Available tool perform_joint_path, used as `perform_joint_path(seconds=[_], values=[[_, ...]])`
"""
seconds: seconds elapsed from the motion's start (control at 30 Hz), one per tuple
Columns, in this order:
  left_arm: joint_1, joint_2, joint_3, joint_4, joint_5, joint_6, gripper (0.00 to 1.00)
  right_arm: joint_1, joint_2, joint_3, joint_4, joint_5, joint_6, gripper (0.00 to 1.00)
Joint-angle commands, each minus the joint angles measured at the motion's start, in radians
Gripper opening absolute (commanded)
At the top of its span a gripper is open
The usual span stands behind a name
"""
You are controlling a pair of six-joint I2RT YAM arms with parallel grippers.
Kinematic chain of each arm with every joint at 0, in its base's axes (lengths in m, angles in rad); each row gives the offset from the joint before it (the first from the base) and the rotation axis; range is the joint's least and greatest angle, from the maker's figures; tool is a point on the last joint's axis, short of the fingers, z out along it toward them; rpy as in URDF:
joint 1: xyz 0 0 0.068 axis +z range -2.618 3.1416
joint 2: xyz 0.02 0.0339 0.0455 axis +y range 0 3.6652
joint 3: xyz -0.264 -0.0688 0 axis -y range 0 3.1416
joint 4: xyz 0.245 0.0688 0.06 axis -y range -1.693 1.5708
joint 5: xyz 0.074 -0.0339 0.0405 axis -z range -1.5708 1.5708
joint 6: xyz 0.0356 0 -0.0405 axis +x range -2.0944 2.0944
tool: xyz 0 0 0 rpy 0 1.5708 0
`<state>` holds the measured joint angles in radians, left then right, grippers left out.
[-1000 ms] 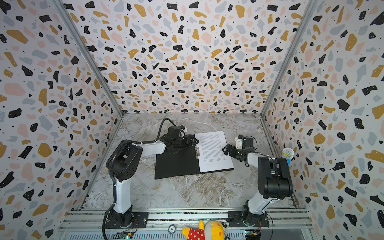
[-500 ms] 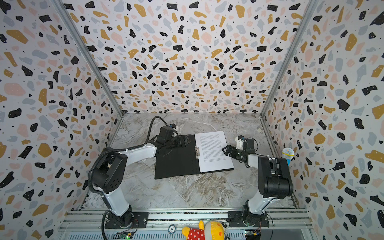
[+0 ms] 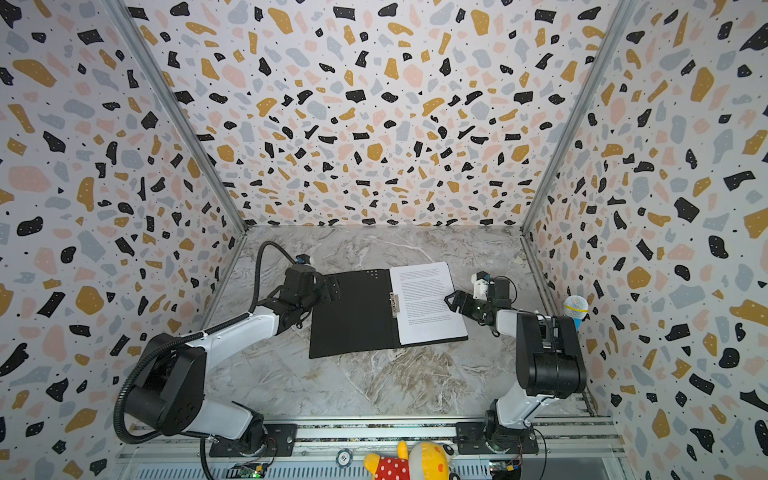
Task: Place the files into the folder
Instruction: 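Move the left gripper to the black cover's edge nearest the robot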
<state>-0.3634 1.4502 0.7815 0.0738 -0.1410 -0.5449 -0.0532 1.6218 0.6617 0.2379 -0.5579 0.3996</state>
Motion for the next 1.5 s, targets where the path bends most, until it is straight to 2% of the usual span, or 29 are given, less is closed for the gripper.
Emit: perform_joint_path(seconds=[0.0, 0.33, 0.8, 1.23, 1.47], values=[[0.045, -0.049, -0.054, 0.013, -0.032, -0.035, 1.0, -0.013, -0.056, -0.022, -0.064, 0.002, 0.006, 0.91], [0.106, -0.136, -0.175, 0.008, -0.008, -0.029, 0.99, -0.041, -0.084, -0.03, -0.077, 0.02, -0.009, 0.91], [0.107, -0.125, -0.242, -0.008, 0.155, -0.018, 1.0, -0.039, -0.047, -0.042, -0.069, -0.04, 0.007, 0.89], [0.104, -0.147, -0.333, -0.014, 0.236, -0.024, 0.99, -0.025, -0.034, -0.067, -0.053, -0.045, 0.027, 0.88], [0.072, -0.124, -0.338, -0.009, 0.298, -0.015, 1.0, -0.004, -0.027, -0.068, -0.048, -0.046, 0.037, 0.88]])
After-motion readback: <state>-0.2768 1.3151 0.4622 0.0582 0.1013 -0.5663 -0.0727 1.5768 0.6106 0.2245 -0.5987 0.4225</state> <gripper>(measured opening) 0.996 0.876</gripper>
